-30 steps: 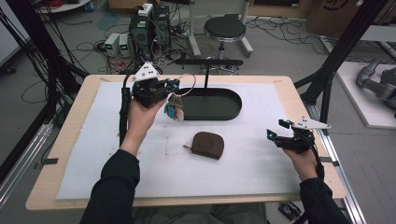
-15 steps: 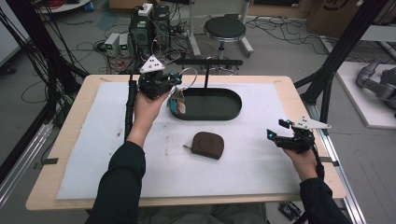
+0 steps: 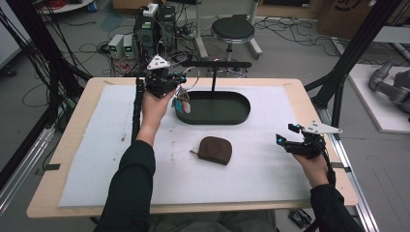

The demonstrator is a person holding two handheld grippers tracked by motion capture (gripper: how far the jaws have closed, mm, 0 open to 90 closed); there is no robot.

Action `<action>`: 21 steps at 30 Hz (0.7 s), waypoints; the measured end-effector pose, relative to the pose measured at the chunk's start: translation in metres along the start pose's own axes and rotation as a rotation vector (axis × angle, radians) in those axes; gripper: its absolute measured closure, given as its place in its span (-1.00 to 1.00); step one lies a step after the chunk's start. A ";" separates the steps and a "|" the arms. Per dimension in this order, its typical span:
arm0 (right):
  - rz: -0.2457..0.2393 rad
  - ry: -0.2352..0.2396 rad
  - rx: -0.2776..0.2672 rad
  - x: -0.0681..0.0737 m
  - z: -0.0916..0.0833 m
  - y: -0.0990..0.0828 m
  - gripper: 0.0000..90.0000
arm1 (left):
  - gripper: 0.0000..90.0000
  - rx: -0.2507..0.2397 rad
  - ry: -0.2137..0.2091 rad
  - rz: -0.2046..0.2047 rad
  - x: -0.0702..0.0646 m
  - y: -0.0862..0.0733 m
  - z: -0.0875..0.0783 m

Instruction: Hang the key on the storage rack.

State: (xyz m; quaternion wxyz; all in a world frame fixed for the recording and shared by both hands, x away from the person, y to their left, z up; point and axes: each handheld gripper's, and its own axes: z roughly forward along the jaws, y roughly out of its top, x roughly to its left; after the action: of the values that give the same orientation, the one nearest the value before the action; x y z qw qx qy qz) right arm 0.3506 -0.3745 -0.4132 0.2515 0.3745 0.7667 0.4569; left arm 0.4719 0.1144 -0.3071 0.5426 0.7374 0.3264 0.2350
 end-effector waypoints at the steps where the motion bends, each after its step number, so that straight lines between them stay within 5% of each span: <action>1: 0.000 0.000 0.000 0.000 0.000 0.000 -0.37 | 0.92 -0.002 0.000 -0.008 0.001 -0.001 0.001; 21: 0.002 0.002 0.001 0.000 0.000 0.000 -0.37 | 0.92 0.019 0.024 -0.059 0.015 -0.010 0.012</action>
State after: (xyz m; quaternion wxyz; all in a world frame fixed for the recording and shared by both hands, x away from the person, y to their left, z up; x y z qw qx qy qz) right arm 0.3507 -0.3740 -0.4135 0.2500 0.3748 0.7668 0.4572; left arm 0.4879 0.1196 -0.3207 0.5385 0.7296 0.3568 0.2247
